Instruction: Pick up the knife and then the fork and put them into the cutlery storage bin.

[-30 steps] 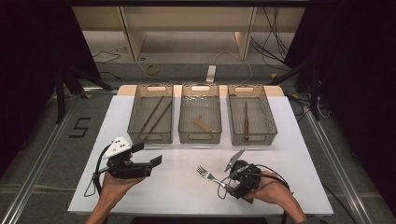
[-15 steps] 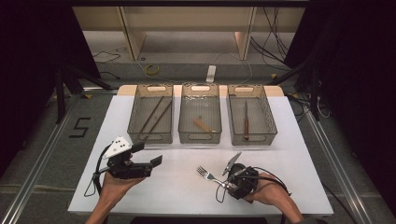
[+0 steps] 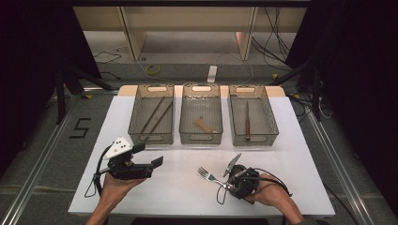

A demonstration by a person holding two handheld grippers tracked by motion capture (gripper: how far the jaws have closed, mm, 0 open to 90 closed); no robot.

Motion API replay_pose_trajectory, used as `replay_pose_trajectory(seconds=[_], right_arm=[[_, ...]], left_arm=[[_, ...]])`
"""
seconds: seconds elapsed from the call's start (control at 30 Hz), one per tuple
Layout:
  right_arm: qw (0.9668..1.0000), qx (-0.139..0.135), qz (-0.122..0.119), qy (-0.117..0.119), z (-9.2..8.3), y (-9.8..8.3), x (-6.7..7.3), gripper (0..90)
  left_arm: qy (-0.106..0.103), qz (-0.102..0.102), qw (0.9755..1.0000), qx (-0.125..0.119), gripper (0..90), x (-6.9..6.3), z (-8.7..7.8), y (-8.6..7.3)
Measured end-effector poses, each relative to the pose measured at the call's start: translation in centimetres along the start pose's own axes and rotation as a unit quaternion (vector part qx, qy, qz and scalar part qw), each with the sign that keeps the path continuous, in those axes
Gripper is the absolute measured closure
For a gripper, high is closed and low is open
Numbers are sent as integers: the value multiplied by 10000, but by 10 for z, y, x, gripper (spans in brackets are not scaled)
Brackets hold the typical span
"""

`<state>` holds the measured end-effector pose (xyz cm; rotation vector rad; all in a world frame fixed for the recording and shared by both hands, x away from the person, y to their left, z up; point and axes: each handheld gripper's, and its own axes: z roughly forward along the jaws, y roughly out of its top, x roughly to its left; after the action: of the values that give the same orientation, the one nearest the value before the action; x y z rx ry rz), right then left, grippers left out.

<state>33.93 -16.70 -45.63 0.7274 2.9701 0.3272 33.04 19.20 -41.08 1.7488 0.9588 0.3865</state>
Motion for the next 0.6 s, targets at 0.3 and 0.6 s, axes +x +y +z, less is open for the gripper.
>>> replay_pose_trajectory(seconds=[0.3,0.6], right_arm=[[10000,40,-48,-2,1,2,1,746],[10000,83,-25,37,0,3,0,769]], left_arm=[[0,3,10000,2,113,0,0,0],[4,13,10000,13,114,0,0,0]])
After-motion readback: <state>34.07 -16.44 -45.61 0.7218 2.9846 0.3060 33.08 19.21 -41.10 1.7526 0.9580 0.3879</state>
